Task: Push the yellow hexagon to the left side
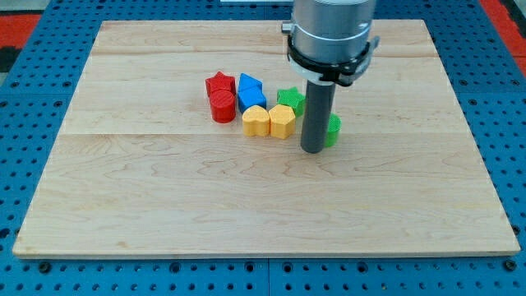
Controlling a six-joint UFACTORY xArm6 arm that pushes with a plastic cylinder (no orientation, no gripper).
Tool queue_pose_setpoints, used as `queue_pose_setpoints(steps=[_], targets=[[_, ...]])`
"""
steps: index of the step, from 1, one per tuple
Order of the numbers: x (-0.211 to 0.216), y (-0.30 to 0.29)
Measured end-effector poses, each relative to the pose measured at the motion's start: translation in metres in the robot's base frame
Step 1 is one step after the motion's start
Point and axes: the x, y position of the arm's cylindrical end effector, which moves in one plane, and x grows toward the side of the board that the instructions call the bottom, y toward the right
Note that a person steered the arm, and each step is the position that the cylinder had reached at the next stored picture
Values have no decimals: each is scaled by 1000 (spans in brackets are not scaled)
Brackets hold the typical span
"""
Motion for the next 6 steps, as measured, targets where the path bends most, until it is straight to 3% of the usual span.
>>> queue_pose_setpoints(steps=[1, 2, 4, 6], targets=[[15, 9], [24, 58], [-38, 34], [-40, 18]])
